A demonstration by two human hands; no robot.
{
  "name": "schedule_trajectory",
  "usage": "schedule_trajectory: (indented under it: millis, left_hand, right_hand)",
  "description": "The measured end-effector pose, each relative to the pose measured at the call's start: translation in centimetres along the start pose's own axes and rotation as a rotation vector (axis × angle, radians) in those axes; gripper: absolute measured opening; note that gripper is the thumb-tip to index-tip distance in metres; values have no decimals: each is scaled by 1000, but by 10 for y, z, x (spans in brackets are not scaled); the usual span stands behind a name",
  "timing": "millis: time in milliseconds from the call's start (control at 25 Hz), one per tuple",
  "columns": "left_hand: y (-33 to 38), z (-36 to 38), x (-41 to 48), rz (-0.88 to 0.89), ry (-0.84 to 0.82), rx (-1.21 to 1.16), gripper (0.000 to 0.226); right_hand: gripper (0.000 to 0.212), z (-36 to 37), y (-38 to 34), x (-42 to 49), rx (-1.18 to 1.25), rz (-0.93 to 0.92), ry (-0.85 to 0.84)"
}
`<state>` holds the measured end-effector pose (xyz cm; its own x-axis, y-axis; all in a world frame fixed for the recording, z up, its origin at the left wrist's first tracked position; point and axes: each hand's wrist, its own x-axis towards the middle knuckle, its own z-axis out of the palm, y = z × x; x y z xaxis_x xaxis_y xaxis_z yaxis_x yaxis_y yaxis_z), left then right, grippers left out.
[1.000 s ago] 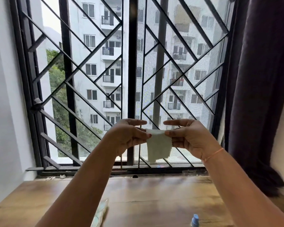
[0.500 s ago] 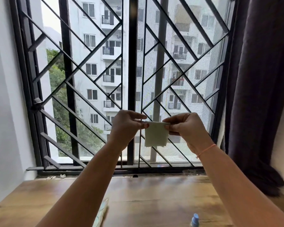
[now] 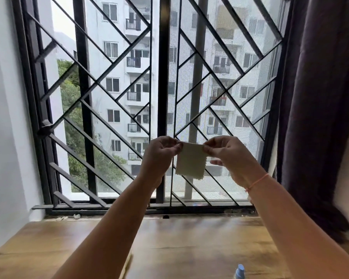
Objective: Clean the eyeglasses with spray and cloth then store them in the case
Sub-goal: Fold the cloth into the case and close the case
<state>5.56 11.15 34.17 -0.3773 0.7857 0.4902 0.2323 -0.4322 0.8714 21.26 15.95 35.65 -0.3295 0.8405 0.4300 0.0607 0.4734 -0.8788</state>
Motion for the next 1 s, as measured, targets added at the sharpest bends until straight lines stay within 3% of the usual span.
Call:
schedule_trajectory:
  millis: [160, 320, 520, 560, 720, 1000]
  left_hand:
    - [2, 4, -1, -123, -36, -89, 12]
    - [0, 4, 1, -137, 65, -85, 11]
    - [-8, 3, 4, -196, 97, -111, 3]
    - [-8, 1, 4, -234, 64, -133, 11]
    - [-4, -7, 2, -298, -94, -249, 17]
    - [0, -4, -2, -123, -30, -85, 22]
  right_hand:
    - [15, 2, 2, -1, 248, 152, -96]
    - [5, 1, -2, -2, 500, 334, -201]
    - [43, 3, 0, -3, 408, 337, -218]
    - [44, 3, 1, -3, 396, 314, -196]
    - [26, -2, 4, -2, 366, 233, -139]
    - [14, -1, 5, -3, 304, 188, -59]
